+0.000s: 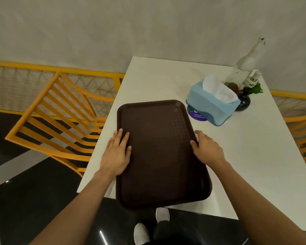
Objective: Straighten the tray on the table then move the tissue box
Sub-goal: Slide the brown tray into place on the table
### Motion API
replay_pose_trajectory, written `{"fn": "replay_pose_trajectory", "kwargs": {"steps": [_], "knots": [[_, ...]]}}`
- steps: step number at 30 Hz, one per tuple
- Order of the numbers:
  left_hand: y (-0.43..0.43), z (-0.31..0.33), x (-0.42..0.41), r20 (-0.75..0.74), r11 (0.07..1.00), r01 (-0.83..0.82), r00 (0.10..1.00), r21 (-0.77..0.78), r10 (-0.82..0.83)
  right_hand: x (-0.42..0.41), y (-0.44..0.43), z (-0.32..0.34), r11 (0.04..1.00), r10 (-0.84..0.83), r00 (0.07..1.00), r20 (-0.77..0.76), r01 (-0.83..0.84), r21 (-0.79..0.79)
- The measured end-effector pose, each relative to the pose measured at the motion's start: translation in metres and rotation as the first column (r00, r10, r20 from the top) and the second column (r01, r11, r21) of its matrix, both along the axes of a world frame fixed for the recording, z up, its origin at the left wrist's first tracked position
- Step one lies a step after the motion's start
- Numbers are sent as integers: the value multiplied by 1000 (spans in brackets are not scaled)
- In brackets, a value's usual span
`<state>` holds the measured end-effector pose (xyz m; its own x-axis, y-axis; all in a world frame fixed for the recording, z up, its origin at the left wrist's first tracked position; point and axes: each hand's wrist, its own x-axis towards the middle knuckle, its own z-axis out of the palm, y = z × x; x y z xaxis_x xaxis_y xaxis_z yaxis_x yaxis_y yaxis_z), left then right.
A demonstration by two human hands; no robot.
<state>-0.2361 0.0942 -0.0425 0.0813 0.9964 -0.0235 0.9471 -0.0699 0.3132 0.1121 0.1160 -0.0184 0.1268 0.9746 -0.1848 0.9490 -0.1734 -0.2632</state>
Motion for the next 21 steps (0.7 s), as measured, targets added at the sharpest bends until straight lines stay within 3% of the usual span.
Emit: {"fn": "replay_pose_trajectory", "kwargs": {"steps": [3,6,10,21], "knots": [[12,3,-3,-50,994,-99,994,52,101,-5,11,0,989,-40,999,-10,42,139],[13,4,3,4,972,-233,972,5,233,-11,23,-3,974,-9,999,-33,17,225],[9,-1,9,23,971,-238,971,-23,238,-14,35,-14,985,90,996,22,-92,148],[70,3,-24,-36,980,-196,980,34,197,-46,62,-16,990,-19,1000,11,18,138]]}}
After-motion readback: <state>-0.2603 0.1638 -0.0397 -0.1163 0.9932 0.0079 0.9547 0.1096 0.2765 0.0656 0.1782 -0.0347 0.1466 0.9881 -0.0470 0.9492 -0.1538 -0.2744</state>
